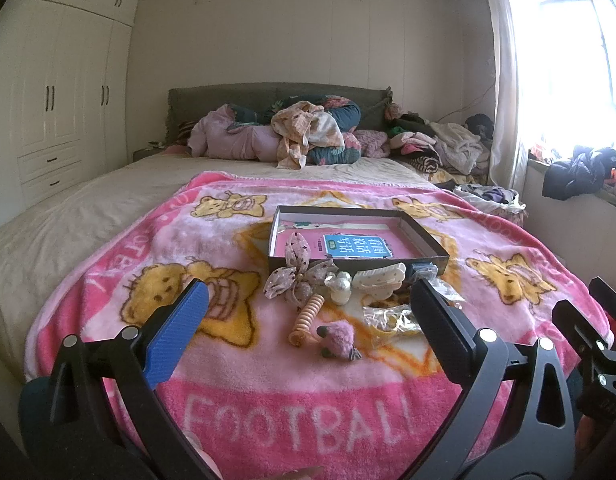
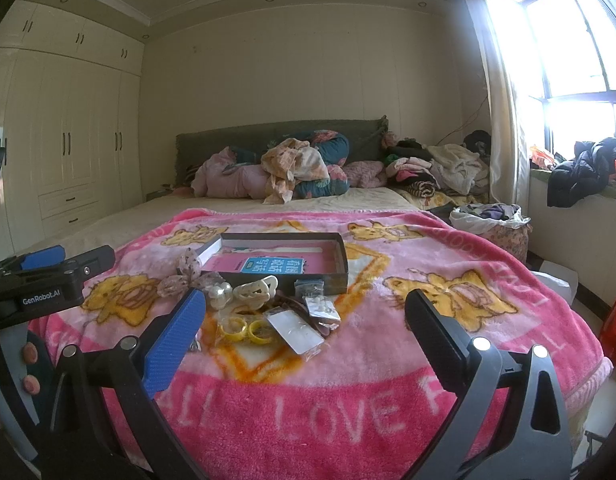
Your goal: Organize jewelry
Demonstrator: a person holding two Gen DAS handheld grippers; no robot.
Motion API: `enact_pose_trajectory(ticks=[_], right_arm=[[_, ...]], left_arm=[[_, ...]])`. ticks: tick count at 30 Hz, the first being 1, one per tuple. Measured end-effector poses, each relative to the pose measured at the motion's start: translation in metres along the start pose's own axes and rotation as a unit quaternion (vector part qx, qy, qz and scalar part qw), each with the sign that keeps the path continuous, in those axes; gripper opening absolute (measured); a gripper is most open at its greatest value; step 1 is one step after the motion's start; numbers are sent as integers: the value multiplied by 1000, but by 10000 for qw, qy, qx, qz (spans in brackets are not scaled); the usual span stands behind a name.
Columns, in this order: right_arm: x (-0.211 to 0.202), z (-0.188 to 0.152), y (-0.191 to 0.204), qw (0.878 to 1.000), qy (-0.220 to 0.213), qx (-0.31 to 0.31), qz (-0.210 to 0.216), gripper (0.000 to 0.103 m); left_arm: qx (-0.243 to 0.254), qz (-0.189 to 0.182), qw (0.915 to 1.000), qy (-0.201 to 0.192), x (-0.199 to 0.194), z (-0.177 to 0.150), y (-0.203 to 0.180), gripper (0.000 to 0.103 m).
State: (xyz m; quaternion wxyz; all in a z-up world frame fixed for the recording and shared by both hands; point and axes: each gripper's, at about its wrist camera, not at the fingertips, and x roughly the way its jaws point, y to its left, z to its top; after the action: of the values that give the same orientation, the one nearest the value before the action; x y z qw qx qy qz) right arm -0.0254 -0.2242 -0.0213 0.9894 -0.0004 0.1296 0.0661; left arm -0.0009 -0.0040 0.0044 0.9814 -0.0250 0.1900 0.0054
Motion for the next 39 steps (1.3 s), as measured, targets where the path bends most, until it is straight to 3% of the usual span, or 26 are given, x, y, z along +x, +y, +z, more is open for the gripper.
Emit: enact_pose_trajectory(ticks=[14, 27, 39], right_arm=[[6, -2, 5, 9998, 140, -38, 146, 97], [36, 9, 18, 9979, 357, -248, 481, 97], [79, 22, 10, 9957, 716, 16, 595, 97]], left_arm=[[-12, -14, 10000, 89, 2, 1, 3, 93], [-267, 63, 9992, 303, 27, 3, 31, 93], [-393, 135, 9979, 504, 62, 14, 48, 93]])
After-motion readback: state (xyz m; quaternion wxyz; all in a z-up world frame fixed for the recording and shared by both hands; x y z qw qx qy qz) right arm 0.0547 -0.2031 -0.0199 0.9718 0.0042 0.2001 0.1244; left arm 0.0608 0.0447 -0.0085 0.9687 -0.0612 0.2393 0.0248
